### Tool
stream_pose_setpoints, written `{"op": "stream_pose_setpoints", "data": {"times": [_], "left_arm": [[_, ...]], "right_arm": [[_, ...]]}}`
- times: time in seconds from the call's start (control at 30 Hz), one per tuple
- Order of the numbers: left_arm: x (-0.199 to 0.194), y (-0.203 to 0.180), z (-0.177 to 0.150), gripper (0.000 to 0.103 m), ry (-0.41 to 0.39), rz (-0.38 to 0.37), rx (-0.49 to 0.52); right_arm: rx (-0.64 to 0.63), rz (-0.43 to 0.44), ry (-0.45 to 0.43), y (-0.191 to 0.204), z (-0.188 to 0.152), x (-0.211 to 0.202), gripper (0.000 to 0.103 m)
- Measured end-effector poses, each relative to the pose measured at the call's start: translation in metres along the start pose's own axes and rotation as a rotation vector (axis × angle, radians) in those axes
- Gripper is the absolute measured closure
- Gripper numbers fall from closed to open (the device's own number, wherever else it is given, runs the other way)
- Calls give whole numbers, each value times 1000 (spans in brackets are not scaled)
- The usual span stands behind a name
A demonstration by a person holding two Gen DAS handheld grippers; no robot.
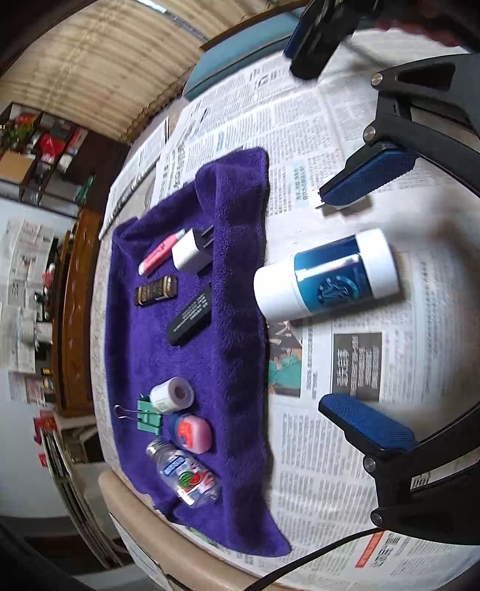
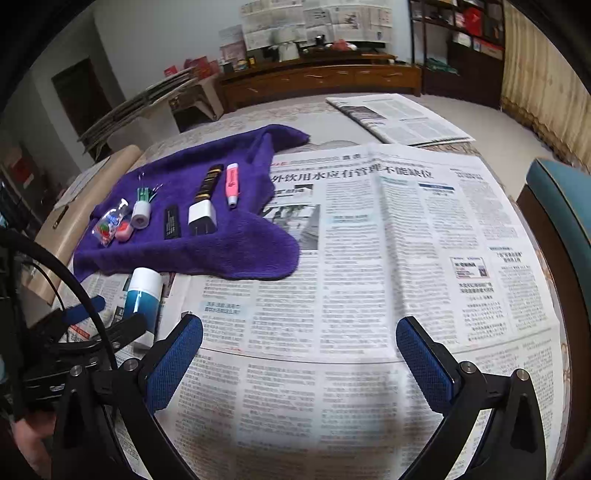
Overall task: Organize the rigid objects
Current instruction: 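Grasp the blue and white deodorant stick with the left gripper, then grasp the small white USB light with the right gripper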
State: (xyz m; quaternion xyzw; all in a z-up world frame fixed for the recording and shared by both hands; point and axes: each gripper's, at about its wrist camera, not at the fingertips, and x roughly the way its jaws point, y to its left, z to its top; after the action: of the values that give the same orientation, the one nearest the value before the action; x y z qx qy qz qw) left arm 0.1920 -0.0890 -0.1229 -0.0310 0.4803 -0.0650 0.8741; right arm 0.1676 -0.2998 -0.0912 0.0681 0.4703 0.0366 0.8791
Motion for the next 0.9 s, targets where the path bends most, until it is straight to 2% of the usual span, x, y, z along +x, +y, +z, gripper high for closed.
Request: {"op": "stream_pose_setpoints", "data": {"times": [0.1,0.17,0.2,0.33,0.4,0.43,0.47,0.6,0.73,0.9], "left_arm": [[8,-6,-2,8,-2,60,-17],[12,-9,-4,23,0,91,-23],[12,-12,-4,25,-11,120,-17],[13,-20,-3,31,-17,133,-1],[13,-23,-2,46,-27,135,8],[11,-25,-2,66,-34,128,14],[10,-26,-2,69,-30,122,19],[5,-20,-3,69,-22,66,13],[-11,3,-9,69,-39,86,11],[-29,42,-13,69,-46,112,-2]], "right_arm": [[17,13,-11,-9,0,-7,0],[22,9,-10,-14,-1,-11,0],[29,11,-14,-17,-1,-13,0],[67,31,-34,-30,-1,-26,0],[83,38,-43,-35,-2,-32,0],[88,43,-44,-36,-2,-33,0],[90,47,-43,-37,-2,-33,0],[77,48,-27,-34,-6,-32,0],[40,77,-23,-16,-7,-29,0],[-60,111,-4,29,-10,-12,0]]}}
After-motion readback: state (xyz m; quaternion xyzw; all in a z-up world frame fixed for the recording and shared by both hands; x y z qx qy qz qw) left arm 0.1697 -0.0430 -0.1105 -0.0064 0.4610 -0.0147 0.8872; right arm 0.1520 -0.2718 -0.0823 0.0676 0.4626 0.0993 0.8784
